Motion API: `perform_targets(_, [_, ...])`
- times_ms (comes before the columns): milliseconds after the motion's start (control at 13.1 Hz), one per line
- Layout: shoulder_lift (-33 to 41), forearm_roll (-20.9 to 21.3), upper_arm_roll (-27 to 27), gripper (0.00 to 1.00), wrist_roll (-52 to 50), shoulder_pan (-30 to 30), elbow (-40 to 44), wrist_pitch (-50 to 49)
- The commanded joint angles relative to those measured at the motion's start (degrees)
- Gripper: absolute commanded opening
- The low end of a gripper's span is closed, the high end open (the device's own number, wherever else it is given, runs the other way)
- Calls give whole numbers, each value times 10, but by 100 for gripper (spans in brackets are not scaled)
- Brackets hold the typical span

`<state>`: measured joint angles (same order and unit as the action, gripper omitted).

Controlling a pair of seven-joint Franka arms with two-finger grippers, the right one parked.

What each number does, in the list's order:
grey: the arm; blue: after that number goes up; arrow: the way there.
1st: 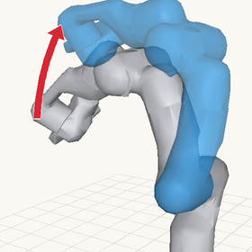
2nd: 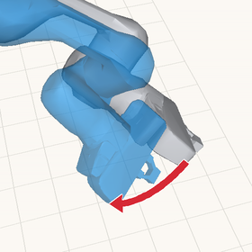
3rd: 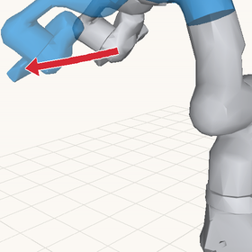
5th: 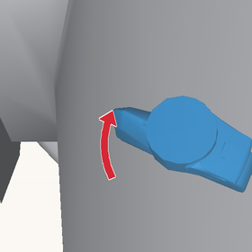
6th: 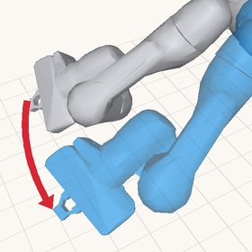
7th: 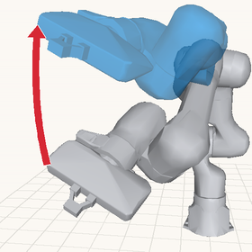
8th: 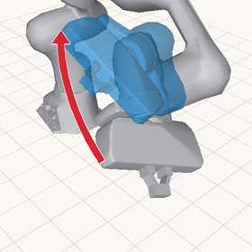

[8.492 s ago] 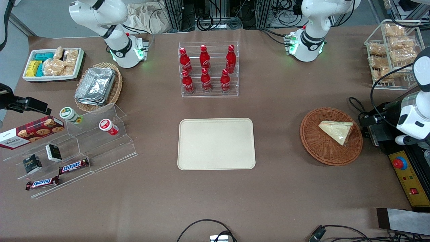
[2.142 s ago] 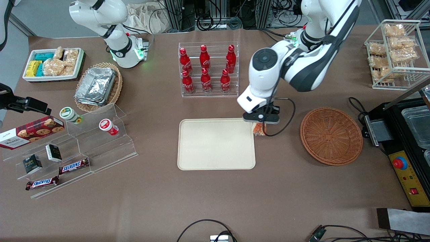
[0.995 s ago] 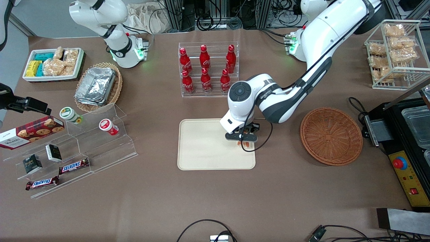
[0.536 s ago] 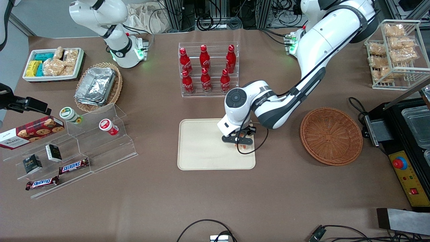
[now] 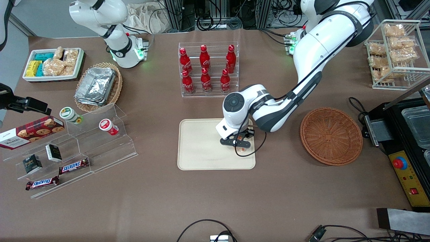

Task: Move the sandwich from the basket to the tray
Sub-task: 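Carry the held sandwich with the left gripper over the cream tray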

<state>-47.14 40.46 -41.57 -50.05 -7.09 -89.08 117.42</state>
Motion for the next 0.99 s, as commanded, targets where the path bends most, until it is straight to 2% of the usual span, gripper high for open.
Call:
perform_targets(0, [-16, 1, 5, 12, 5, -19, 30, -15])
perform_targets(77, [-18, 1, 6, 14, 6, -20, 34, -15])
perform_targets(306, [-27, 1, 9, 28, 3, -25, 41, -15])
perform_targets(383, [-26, 1, 9, 37, 3, -26, 42, -15])
perform_targets(459, [-27, 1, 9, 39, 2, -26, 42, -15])
perform_targets(536, [-27, 1, 9, 57, 2, -26, 42, -15])
perform_targets(612, [-27, 1, 9, 85, 2, -26, 42, -15])
perform_targets(689, [-26, 1, 9, 91, 2, -26, 42, -15])
perform_targets(918, [-23, 0, 9, 98, 2, -23, 42, -16])
